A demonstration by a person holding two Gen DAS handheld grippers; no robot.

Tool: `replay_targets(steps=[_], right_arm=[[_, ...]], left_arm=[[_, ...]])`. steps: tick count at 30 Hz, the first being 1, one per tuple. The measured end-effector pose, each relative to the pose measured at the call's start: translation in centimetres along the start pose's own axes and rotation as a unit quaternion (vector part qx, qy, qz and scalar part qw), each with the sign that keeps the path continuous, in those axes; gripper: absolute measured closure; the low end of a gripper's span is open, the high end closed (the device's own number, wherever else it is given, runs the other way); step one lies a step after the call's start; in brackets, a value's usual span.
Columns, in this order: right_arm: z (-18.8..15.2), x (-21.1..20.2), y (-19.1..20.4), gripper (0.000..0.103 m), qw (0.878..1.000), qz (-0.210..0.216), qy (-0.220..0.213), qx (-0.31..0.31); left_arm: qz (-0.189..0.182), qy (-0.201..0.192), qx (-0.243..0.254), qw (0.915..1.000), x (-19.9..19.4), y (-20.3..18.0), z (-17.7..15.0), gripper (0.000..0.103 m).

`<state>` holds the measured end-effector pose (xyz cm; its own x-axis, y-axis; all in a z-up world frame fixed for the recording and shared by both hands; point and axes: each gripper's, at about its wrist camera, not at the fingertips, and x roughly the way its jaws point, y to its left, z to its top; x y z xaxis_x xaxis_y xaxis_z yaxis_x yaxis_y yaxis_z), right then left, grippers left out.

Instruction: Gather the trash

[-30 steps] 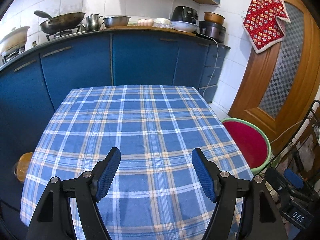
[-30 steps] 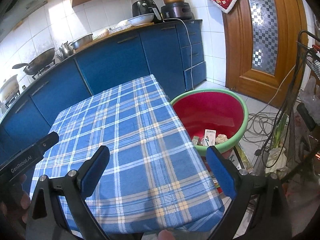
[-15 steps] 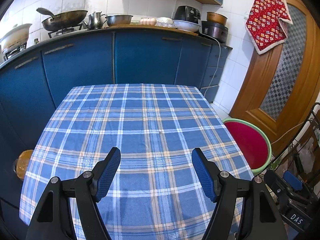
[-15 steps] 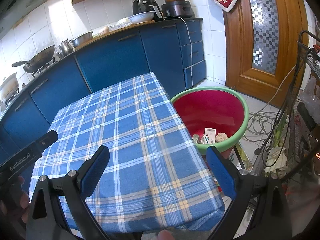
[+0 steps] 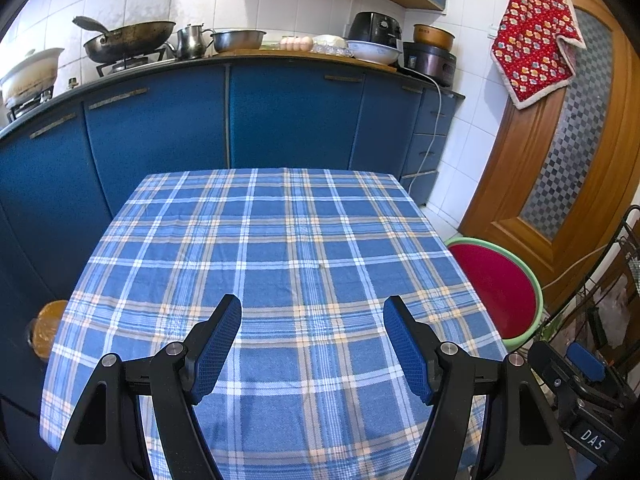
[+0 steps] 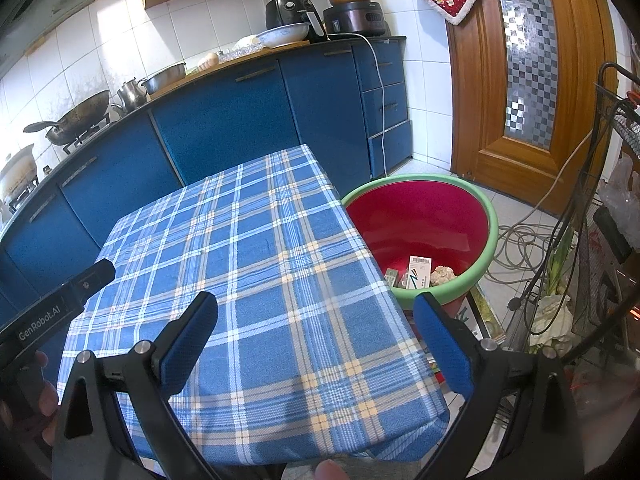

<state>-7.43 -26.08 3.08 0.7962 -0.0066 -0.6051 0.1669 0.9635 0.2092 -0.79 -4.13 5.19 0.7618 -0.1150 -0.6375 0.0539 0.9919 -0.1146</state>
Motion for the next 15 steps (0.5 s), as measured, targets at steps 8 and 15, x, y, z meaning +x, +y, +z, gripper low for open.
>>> replay_targets(steps=[8,15], right_arm=[[-0.08,0.01,0.04,0.006,1.0,0.0,0.0,0.0],[-0.11,-0.03,0.07,0.005,1.0,0.0,0.0,-0.001]], left_arm=[[0.001,0.0,0.0,1.0,0.0,-0.01,0.02,0.028],[0.001,0.0,0.0,1.0,-0.01,-0.02,0.04,0.028]])
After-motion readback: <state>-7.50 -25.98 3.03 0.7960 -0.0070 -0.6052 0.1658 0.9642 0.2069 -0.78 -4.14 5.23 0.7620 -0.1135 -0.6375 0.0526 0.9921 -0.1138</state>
